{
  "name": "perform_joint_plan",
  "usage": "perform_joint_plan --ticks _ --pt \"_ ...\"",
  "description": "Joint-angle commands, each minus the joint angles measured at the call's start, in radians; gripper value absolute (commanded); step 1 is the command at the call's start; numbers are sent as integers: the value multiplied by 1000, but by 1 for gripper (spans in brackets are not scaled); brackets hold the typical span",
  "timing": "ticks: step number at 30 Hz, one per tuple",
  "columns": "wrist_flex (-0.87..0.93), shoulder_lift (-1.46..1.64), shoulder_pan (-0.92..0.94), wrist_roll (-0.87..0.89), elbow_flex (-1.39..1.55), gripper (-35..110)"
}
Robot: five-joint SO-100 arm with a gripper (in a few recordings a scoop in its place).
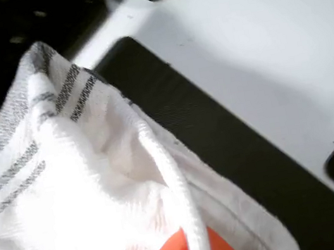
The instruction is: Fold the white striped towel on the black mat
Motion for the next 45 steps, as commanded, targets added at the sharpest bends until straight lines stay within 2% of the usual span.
perform_joint_plan --ticks 1,8,12,14,17,26,29,35,45 --pt "-2 -52 58 -61 -57 0" --pt "-20 -98 115 -192 25 1" --pt "-146 -63 120 -123 81 21" --pt "-130 -12 117 -107 86 24" --pt "-60 127 107 -94 114 24" --pt "-54 607 18 -83 414 22" --pt "-67 693 -21 -104 529 17" --pt "-146 695 -25 -192 713 8" --pt "-206 537 202 -428 813 2"
